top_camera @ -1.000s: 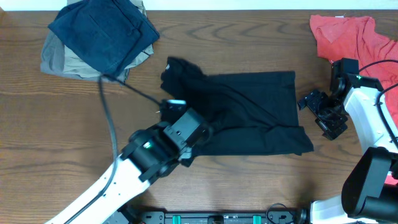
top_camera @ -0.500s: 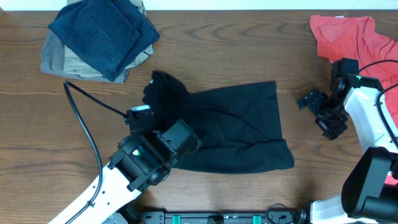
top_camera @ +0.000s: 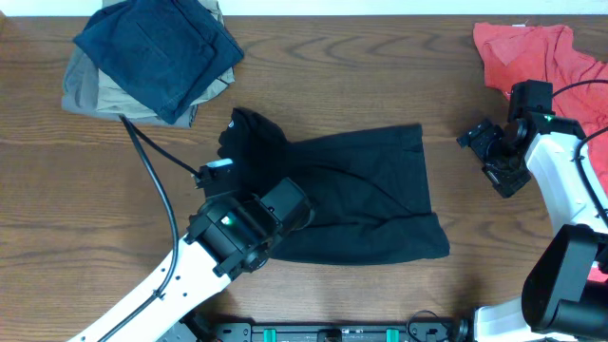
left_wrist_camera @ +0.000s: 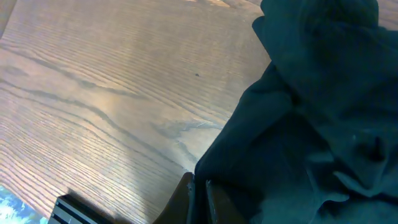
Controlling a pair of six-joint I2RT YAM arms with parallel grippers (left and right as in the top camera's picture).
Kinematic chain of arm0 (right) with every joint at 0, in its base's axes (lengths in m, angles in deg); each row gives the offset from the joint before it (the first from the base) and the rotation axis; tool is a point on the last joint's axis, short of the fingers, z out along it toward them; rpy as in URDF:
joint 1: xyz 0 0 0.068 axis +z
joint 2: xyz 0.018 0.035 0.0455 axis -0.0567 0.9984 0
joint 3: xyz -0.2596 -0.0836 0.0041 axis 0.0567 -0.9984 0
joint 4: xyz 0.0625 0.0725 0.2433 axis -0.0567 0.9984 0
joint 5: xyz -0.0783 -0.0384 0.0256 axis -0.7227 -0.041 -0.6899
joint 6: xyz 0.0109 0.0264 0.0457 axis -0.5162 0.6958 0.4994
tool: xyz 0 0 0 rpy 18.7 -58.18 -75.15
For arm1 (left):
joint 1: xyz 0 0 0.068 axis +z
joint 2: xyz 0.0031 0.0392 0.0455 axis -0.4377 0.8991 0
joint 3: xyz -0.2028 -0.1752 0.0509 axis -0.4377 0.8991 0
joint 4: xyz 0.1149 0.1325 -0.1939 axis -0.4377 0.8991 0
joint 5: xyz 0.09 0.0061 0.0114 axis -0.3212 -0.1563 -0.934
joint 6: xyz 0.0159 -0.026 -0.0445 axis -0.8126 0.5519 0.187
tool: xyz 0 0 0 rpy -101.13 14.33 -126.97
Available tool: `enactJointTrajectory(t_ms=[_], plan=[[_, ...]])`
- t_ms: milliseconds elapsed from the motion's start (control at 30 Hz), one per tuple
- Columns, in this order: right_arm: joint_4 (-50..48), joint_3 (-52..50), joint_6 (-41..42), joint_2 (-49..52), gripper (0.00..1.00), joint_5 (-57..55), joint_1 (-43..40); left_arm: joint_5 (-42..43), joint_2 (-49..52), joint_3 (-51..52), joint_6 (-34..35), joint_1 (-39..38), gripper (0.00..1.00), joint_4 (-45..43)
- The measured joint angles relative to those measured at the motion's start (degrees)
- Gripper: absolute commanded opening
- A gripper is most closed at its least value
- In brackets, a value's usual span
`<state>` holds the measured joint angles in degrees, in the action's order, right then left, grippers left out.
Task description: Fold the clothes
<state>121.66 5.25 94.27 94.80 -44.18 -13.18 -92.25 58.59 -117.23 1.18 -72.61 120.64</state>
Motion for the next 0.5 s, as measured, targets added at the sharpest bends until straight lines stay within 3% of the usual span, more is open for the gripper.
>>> enactJointTrajectory(t_ms=[333, 500], plan=[[4.0, 0.0, -5.4, 0.0, 0.94, 15.4, 0.7, 0.0, 0.2, 0.0, 1.3, 0.0, 0.07, 0.0], [12.2, 0.0, -7.5, -0.7, 0.98, 12.2, 7.8, 0.0, 0.2, 0.0, 1.5, 0.0, 0.07, 0.0]])
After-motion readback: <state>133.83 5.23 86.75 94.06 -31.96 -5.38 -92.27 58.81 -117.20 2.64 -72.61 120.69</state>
